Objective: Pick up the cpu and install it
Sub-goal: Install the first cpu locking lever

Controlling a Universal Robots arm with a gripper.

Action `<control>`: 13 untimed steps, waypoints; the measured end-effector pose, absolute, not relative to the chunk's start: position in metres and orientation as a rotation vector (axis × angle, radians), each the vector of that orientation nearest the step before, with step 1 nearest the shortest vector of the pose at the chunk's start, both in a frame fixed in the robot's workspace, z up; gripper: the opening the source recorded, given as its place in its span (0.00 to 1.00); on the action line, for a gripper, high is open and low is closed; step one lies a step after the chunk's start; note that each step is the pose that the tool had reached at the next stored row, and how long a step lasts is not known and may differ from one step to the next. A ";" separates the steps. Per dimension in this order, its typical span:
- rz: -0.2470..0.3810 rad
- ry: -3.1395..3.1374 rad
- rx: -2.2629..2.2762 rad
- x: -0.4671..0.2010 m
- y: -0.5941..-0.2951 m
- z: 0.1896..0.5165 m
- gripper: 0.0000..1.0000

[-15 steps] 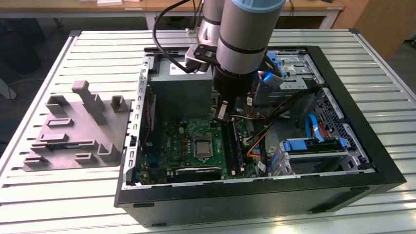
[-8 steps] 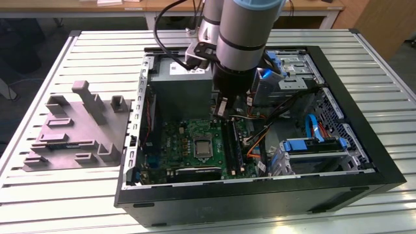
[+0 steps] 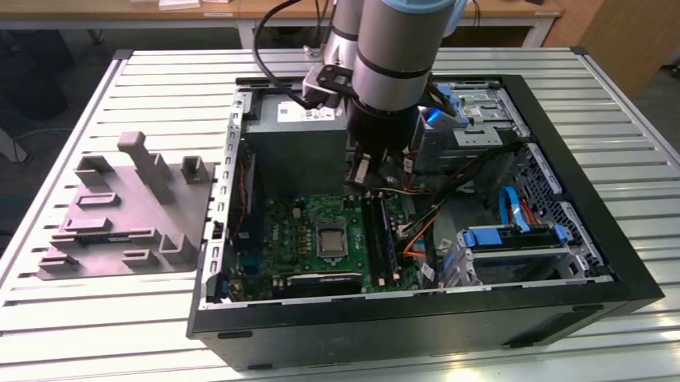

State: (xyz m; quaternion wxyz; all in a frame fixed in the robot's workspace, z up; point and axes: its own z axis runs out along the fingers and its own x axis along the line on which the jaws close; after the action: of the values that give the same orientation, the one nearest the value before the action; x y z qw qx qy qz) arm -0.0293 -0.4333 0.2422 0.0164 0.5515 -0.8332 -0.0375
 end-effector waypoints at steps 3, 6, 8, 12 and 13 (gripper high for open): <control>-0.117 -2.591 1.715 -0.030 -0.429 0.241 0.11; -0.117 -2.588 1.719 -0.035 -0.428 0.239 0.11; -0.117 -2.578 1.732 -0.037 -0.429 0.239 0.11; -0.109 -2.558 1.757 -0.037 -0.429 0.239 0.11; -0.104 -2.554 1.758 -0.038 -0.430 0.239 0.11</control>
State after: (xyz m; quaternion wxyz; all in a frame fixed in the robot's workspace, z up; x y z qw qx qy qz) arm -0.0375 -0.4298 0.2392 0.0197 0.5667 -0.8230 -0.0334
